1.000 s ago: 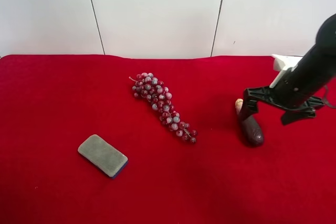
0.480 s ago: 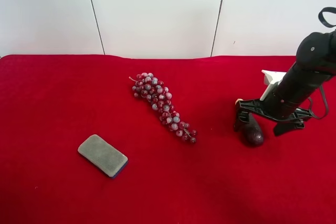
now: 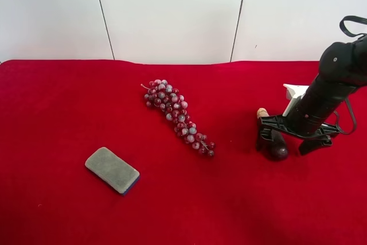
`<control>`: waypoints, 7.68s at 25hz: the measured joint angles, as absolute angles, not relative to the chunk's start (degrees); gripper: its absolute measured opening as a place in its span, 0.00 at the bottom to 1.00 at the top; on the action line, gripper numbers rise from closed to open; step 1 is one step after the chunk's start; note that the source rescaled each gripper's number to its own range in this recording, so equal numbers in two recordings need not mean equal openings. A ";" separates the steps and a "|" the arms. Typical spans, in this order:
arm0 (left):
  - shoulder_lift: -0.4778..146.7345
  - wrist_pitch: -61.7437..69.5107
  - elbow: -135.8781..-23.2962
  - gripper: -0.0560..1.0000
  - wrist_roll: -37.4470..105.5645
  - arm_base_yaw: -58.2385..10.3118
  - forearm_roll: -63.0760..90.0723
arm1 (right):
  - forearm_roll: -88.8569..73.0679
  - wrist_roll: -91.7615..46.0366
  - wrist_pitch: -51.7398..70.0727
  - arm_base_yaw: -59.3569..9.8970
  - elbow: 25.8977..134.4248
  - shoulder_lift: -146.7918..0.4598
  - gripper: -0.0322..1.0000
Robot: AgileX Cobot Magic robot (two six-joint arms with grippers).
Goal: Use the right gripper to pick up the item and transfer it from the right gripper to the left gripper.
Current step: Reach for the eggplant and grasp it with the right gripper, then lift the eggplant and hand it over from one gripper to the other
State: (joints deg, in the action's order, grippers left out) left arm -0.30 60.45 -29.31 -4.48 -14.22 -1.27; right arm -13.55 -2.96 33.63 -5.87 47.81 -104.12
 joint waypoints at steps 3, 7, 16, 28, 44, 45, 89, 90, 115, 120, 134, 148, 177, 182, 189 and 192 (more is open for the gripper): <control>-0.30 60.45 -29.31 1.00 -4.48 -14.22 -1.27 | -13.49 -2.96 33.63 -5.87 47.81 -104.12 1.00; -0.30 60.45 -29.31 1.00 -4.48 -14.22 -1.27 | -13.49 -2.96 33.63 -5.87 47.81 -104.12 1.00; -0.30 60.45 -29.31 1.00 -4.48 -14.22 -1.27 | -13.27 -2.40 33.44 -5.87 47.81 -104.12 0.05; -0.30 60.45 -29.31 1.00 -4.48 -14.22 -1.27 | -8.54 9.14 31.95 -5.87 47.81 -104.12 0.05; -0.30 60.45 -29.31 1.00 -4.48 -14.22 -1.27 | -27.68 -20.92 27.96 -12.38 48.52 -96.04 0.05; -0.30 60.45 -29.31 1.00 -4.48 -14.22 -1.27 | -29.33 -22.80 27.92 -13.58 49.26 -96.04 0.05; -0.30 60.45 -29.31 1.00 -4.48 -14.22 -1.27 | -40.15 -54.10 27.00 -36.72 68.08 -103.62 0.05; -0.30 60.45 -29.31 1.00 -4.48 -14.22 -1.27 | -40.20 -54.28 27.17 -36.72 68.08 -103.62 0.05; 8.73 52.81 -30.58 1.00 -4.48 -14.22 -0.60 | -42.44 -54.42 26.51 -36.72 68.08 -103.62 0.05; 21.02 42.69 -30.58 1.00 -4.48 -14.22 0.55 | -42.44 -54.42 26.15 -36.72 68.08 -103.62 0.05; 54.70 11.69 -30.58 1.00 3.78 -14.22 18.86 | -43.95 -54.42 26.09 -36.72 68.08 -103.62 0.05; 69.23 0.00 -35.88 1.00 3.97 -27.95 20.21 | -45.04 -55.25 24.83 -38.25 68.08 -103.62 0.05; 73.87 -0.30 -39.27 1.00 3.75 -28.86 20.31 | -51.10 -58.29 22.27 -40.76 68.08 -103.62 0.05; 76.86 -2.80 -39.27 1.00 3.75 -28.86 20.31 | -54.22 -60.63 22.23 -40.76 68.08 -103.62 0.05; 77.40 -5.56 -39.27 1.00 3.75 -28.86 20.36 | -56.86 -62.78 22.95 -40.76 68.08 -103.62 0.05; 77.40 -5.88 -39.27 0.93 3.75 -28.86 20.36 | -56.94 -62.78 23.01 -40.76 68.08 -103.62 0.05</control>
